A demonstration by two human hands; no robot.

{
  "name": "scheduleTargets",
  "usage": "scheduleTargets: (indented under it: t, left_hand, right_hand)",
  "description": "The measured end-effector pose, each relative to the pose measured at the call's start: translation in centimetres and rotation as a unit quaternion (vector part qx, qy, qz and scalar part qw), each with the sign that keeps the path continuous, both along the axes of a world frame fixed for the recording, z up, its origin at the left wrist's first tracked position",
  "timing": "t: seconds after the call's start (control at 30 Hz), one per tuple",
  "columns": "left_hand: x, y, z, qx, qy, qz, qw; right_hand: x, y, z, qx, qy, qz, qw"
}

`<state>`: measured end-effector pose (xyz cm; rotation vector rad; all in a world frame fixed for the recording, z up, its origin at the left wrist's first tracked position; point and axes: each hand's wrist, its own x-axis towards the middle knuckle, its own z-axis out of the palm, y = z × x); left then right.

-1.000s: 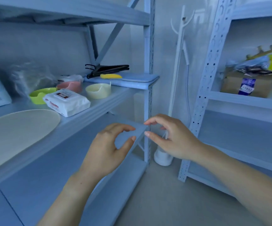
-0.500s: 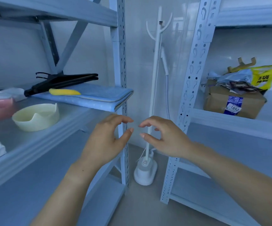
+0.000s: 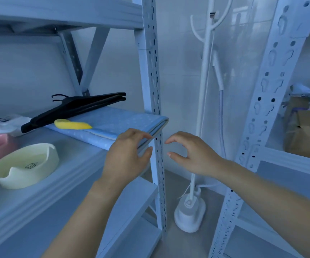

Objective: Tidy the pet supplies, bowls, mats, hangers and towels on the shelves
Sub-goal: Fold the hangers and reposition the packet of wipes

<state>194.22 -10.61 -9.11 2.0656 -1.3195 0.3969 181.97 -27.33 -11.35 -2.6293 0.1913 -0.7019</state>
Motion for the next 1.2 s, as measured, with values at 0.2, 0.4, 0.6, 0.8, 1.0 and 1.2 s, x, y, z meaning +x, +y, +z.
scheduleTargets:
  t: [0.2,0.4,0.6,0.8,1.0,1.2]
  left_hand:
    - [2.4,-4.2,0.3,0.068,-0.009,0.091,0.994]
    - [4.1,-7.8,-0.7,0.216,0.012,0.233,0.948]
    - [5.4,-9.3,-2.0,0.266,-0.025,0.316,0.91]
    - [5.3,-9.1,-2.7,0.254,-0.015,0.326,0.91]
    - [5.4,-9.6,-1.9,0.2,0.014,0.301,0.932]
    - [5.5,-10.6,-1.9,0.171,0.01,0.279,0.945]
  right_hand:
    - [6.0,-6.1,1.1,-0.056,0.006,0.064,0.996]
    - [11.2,-11.0,1.9,-0.148,0.098,0.157,0.972]
    - [15.7,-13.2,1.0,-0.199,0.12,0.211,0.949]
    - [17.6,-13.4,-0.7,-0.235,0.083,0.233,0.94]
    - [17.9,-13.8,-1.1,-0.204,0.075,0.224,0.95]
    - [17.7,-14.8,-1.2,-0.204,0.078,0.204,0.954]
